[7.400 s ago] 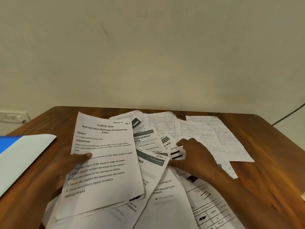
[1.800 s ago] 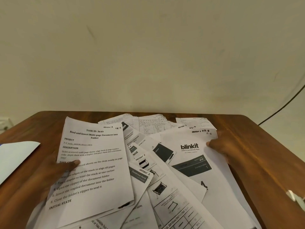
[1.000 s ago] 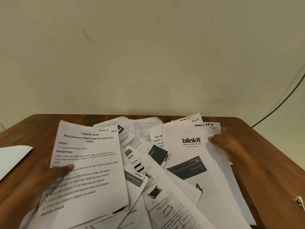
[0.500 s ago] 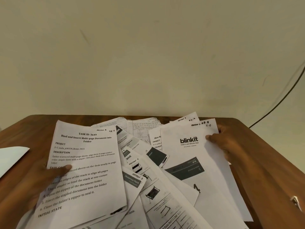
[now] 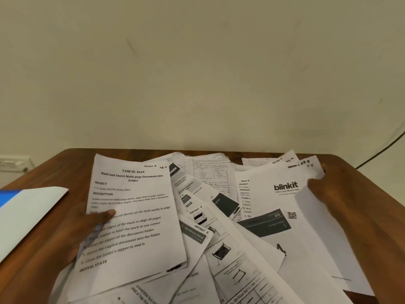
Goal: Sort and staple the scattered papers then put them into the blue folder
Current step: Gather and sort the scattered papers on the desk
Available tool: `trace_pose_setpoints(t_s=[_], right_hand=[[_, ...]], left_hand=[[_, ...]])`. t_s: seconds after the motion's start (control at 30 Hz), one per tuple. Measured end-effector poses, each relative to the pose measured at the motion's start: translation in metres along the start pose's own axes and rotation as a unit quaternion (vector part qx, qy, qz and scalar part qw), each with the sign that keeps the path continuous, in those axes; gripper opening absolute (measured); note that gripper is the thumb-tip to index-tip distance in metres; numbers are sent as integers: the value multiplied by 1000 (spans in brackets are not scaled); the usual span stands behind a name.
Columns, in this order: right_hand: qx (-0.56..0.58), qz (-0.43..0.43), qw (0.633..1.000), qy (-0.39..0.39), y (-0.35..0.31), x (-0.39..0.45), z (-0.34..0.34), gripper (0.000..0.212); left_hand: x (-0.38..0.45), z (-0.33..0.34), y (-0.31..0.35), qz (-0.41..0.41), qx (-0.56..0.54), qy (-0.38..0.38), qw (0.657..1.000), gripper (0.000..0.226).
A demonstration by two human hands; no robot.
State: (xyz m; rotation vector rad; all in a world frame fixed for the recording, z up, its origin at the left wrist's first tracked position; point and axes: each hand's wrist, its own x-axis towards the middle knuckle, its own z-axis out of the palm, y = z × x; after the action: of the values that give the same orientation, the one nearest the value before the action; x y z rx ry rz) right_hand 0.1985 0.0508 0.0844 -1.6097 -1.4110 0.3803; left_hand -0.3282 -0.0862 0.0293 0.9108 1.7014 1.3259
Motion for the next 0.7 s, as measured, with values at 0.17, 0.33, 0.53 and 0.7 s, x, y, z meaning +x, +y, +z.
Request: trace_pose_setpoints(t_s=[0.17, 0.33, 0.53, 0.7], right_hand=[[-33, -12, 999, -9, -2, -3, 11, 54], [-56, -32, 998, -18, -5, -6, 18, 55], [-131, -63, 989, 6, -13, -12, 25, 74], [-155, -124, 980, -33, -32, -29, 39, 61]], left_hand=[[-4, -1, 4, -2, -18, 16, 1000, 25], [-7, 0, 10, 13, -21, 13, 1000, 33], [-4, -6, 5, 0, -42, 49, 998, 20], [2, -13, 4, -4, -45, 57, 997, 29]])
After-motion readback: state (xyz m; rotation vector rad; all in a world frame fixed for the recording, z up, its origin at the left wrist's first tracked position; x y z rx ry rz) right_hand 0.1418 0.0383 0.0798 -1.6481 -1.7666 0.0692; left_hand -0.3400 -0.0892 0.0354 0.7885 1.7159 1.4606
